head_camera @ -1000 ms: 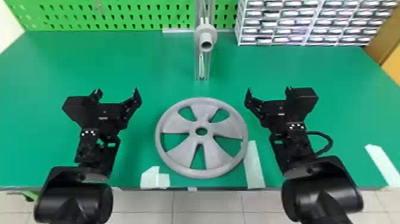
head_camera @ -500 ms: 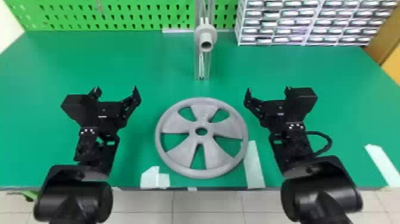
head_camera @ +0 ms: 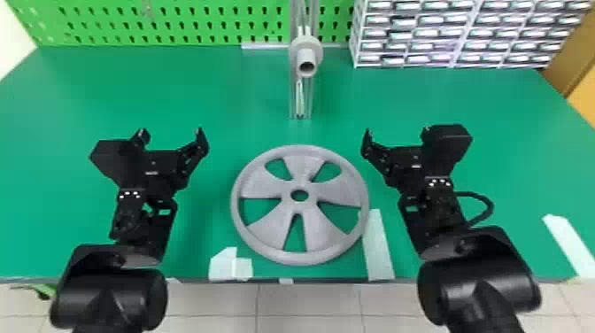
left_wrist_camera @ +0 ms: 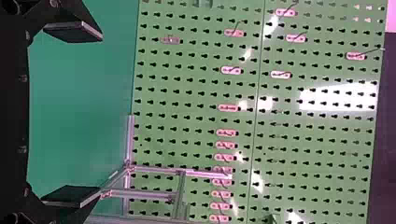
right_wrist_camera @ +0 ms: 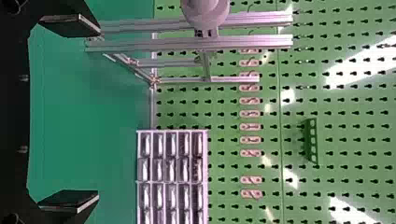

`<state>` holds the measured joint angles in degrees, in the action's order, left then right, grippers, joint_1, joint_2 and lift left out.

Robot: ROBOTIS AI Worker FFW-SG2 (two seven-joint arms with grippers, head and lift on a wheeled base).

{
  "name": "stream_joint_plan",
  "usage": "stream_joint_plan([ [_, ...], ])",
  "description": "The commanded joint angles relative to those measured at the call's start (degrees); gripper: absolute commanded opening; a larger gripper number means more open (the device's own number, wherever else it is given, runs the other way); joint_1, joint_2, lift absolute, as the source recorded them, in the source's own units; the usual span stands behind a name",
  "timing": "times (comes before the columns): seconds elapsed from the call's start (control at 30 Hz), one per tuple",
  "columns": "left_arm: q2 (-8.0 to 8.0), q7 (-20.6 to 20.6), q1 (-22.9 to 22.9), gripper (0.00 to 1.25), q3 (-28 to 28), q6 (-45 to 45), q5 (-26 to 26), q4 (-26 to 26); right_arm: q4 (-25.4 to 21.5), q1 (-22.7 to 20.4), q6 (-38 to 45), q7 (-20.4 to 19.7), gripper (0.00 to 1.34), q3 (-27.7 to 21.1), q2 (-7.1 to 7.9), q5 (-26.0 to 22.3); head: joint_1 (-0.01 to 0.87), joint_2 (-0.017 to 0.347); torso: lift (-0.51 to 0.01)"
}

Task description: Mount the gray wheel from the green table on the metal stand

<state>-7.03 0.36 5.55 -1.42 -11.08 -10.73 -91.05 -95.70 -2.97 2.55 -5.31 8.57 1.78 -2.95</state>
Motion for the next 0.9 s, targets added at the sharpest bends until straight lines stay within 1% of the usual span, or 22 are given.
stream_joint_plan([
  [0.0, 0.0, 0.3, -0.1, 1.12, 0.0, -0.1, -0.2, 0.0, -3.6, 0.3, 6.5, -0.1, 1.25, 0.2, -0.11, -1.2, 0.867, 0.052, -0.1],
  [0.23, 0.0, 0.6, -0.4, 1.12, 0.1, -0.1, -0.2, 0.0, -8.8, 1.1, 17.7, -0.7, 1.25, 0.4, -0.2, -3.6, 0.867, 0.052, -0.1],
  [0.43, 0.0, 1.0, -0.6, 1.12, 0.2, -0.1, 0.3, 0.0, -14.2, 2.1, 30.5, -4.4, 1.26, 0.6, -0.11, -6.5, 0.867, 0.052, -0.1],
  [0.57, 0.0, 1.0, -0.9, 1.12, 0.5, -0.2, 1.3, 0.0, -16.4, 2.7, 37.3, -7.5, 1.26, 0.4, -0.11, -10.2, 0.867, 0.052, -0.1],
  [0.67, 0.0, 1.0, -1.2, 1.12, 0.6, -0.2, 1.9, 0.0, -17.5, 3.1, 41.9, -11.3, 1.26, 0.4, -0.2, -14.0, 0.867, 0.052, -0.1],
  [0.77, -0.18, 1.0, -1.6, 1.12, 0.8, -0.2, 2.8, 0.0, -17.9, 3.8, 46.3, -14.5, 1.26, -0.3, -0.37, -18.5, 0.867, 0.052, -0.1],
  [0.8, -0.26, 1.0, -1.9, 1.12, 0.9, -0.2, 3.1, 0.0, -17.9, 4.1, 48.2, -16.0, 1.26, -0.8, -0.46, -20.9, 0.867, 0.052, -0.1],
  [0.87, -0.62, 1.0, -2.1, 1.12, 0.8, -0.2, 3.2, 0.0, -17.9, 4.5, 50.9, -17.2, 1.26, -1.9, -0.55, -23.9, 0.867, 0.052, -0.1],
])
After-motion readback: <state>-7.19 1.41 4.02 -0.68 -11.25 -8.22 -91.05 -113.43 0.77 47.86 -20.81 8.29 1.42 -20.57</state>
